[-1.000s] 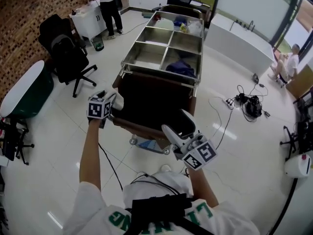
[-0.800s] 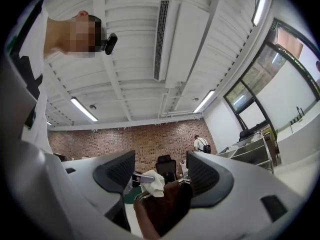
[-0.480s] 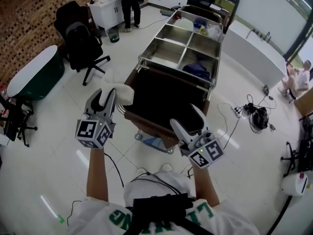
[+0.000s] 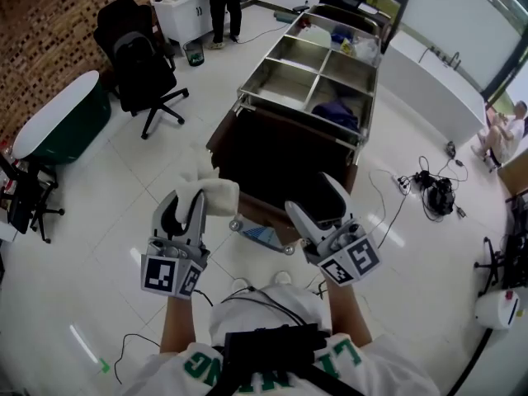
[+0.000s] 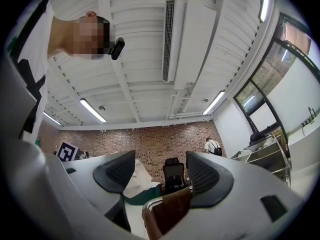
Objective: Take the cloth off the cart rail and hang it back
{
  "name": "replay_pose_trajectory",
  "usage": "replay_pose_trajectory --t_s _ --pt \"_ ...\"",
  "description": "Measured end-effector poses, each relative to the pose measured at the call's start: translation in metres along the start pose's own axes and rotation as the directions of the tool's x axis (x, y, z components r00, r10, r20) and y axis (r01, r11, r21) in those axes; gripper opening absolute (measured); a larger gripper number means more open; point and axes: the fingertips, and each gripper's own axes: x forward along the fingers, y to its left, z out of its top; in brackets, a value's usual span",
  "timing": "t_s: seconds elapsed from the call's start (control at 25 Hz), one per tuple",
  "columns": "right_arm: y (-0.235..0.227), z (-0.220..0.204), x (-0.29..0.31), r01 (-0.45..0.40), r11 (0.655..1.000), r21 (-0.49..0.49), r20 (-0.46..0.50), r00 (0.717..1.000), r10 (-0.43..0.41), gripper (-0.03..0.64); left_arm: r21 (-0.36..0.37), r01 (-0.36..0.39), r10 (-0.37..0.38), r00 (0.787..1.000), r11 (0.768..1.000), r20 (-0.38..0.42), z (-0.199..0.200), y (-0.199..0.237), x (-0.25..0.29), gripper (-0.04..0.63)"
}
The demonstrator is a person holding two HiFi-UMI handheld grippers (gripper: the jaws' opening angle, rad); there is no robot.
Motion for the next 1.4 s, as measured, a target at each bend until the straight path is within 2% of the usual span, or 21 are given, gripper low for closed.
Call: replay_pose_trajectory --t_s 0.2,0.36,0.52,0.64,0.84,1.04,1.16,1.28,1.4 --pt "0.001 0.000 -0.002 0.002 1.000 -0.002 -0.003 1.000 -0.002 0.336 -0.028 0.021 -0.021 1.000 0.999 0.002 -0.006 -0.009 -0.004 0.106" --pt "0.003 0.001 -0.009 0.015 1.000 -0.006 -0.005 1.000 -0.015 0.336 -0.040 0.052 -0.054 0.997 0.998 -0.053 -0.021 -0.024 0.011 0.104" --pt "-0.007 0.006 -0.025 0.068 0.997 -0.022 0.004 0.998 -0.068 0.336 -0.098 0.111 -0.119 0.990 0.989 -0.076 -0.031 -0.047 0.039 0.104" --pt "-0.023 0.016 -0.048 0.143 0.989 -0.041 0.018 0.990 -0.142 0.336 -0.138 0.179 -0.194 0.975 0.974 -0.108 -0.040 -0.076 0.070 0.104" --pt "-0.053 0.035 -0.101 0.294 0.953 -0.067 0.058 0.955 -0.290 0.336 -0.219 0.311 -0.353 0.917 0.925 -0.185 -0.055 -0.151 0.130 0.104" --pt "-0.071 0.055 -0.158 0.417 0.903 -0.100 0.111 0.907 -0.407 0.336 -0.282 0.370 -0.447 0.843 0.885 -0.298 -0.083 -0.228 0.196 0.106" --pt "-0.078 0.065 -0.183 0.465 0.880 -0.098 0.145 0.882 -0.449 0.336 -0.290 0.378 -0.466 0.807 0.879 -0.362 -0.105 -0.263 0.229 0.107" --pt "-0.077 0.077 -0.195 0.462 0.882 -0.098 0.186 0.879 -0.439 0.336 -0.279 0.397 -0.484 0.758 0.874 -0.437 -0.130 -0.297 0.246 0.117" --pt "-0.077 0.081 -0.199 0.456 0.883 -0.112 0.190 0.882 -0.431 0.336 -0.211 0.423 -0.467 0.707 0.881 -0.532 -0.156 -0.320 0.255 0.154"
